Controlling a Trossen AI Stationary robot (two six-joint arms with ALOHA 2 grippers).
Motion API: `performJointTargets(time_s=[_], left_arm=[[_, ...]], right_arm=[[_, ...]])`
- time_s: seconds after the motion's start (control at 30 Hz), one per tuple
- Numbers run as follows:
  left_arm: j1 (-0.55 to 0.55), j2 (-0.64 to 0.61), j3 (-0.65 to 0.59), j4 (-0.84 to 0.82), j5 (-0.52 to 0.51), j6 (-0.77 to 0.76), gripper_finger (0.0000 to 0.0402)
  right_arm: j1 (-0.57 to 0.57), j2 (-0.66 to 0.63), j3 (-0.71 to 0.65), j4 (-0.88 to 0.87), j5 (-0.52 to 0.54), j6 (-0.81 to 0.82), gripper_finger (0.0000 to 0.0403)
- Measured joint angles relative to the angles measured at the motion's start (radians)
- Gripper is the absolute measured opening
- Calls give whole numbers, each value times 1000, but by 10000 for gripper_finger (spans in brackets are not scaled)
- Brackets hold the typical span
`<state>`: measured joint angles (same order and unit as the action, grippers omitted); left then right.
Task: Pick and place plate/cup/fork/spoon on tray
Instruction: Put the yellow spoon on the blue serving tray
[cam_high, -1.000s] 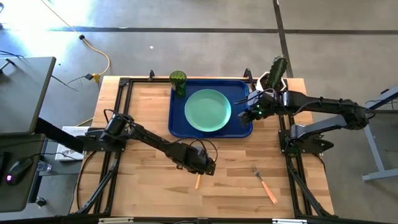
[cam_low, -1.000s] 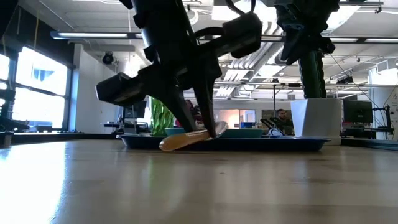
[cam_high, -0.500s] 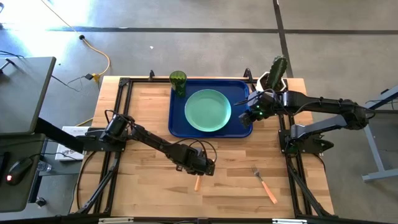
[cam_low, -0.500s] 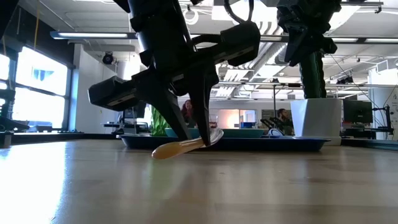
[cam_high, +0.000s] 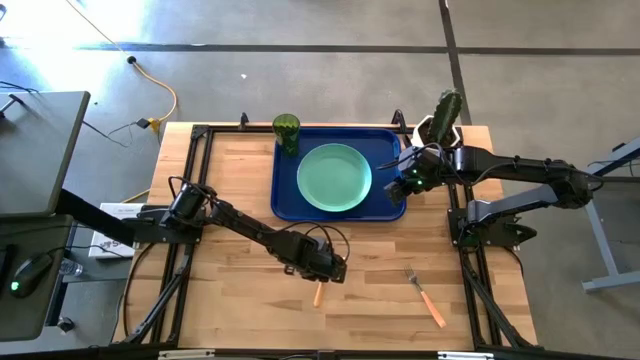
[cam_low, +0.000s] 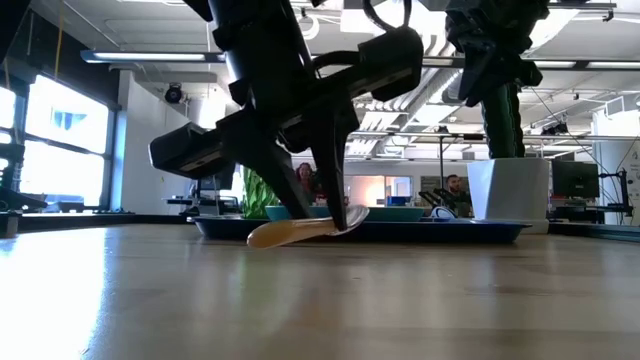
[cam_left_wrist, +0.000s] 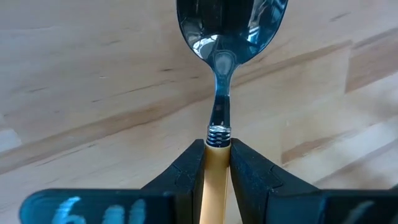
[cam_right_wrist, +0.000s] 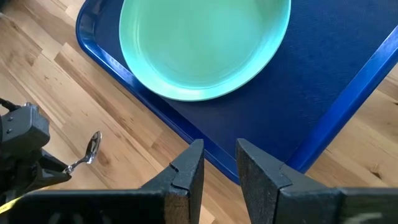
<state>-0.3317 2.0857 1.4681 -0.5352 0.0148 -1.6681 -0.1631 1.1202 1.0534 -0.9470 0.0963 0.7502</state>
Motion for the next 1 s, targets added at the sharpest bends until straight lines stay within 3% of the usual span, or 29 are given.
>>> performJointTargets(time_s=[1.0], left_arm=[[6, 0, 0, 18, -19, 4, 61]], right_arm=[[91, 0, 0, -30, 9, 9, 85]])
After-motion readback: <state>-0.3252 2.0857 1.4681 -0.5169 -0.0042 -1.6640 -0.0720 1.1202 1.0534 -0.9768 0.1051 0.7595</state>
